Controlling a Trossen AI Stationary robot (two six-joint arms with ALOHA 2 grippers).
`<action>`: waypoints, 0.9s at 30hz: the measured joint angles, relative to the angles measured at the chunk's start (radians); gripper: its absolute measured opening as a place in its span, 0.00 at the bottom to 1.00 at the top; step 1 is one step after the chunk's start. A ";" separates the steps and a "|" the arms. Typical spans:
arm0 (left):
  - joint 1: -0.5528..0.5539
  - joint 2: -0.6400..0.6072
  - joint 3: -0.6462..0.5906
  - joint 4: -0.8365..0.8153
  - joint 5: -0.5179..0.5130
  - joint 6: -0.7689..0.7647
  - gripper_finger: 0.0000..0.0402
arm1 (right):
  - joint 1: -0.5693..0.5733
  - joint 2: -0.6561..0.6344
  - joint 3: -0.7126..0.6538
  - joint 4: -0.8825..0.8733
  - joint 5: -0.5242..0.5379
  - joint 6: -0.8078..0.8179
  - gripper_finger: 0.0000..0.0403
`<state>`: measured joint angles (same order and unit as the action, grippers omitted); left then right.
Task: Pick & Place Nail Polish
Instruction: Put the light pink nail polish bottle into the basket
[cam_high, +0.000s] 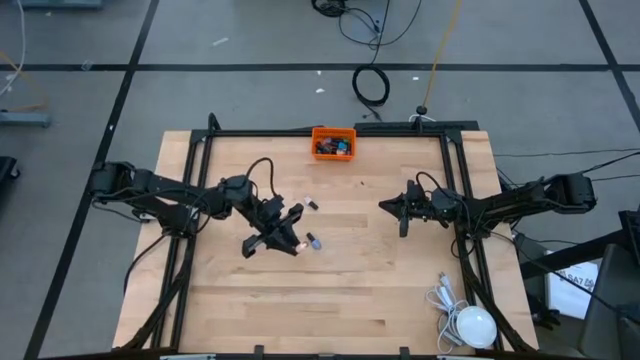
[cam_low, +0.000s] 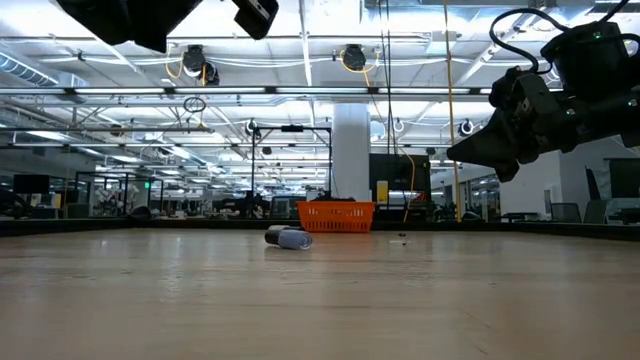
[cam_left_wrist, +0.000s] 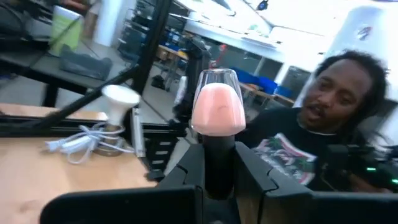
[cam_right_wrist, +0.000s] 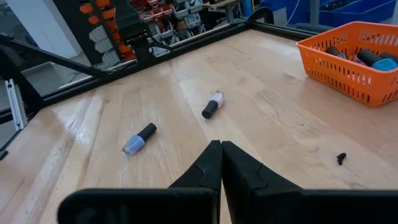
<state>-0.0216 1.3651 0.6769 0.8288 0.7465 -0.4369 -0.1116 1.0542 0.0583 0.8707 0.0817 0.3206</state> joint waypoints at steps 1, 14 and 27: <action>0.000 0.000 0.000 -0.011 -0.023 0.022 0.08 | 0.000 0.000 0.000 0.000 0.000 0.000 0.00; 0.262 0.125 0.319 -0.749 -0.676 0.460 0.08 | 0.000 0.000 0.000 0.003 0.000 -0.010 0.00; 0.564 0.579 0.717 -0.889 -0.613 0.370 0.08 | 0.000 0.000 0.000 0.000 0.000 -0.012 0.00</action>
<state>0.5421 1.9438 1.3939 -0.0600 0.1335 -0.0671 -0.1116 1.0543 0.0585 0.8707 0.0814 0.3083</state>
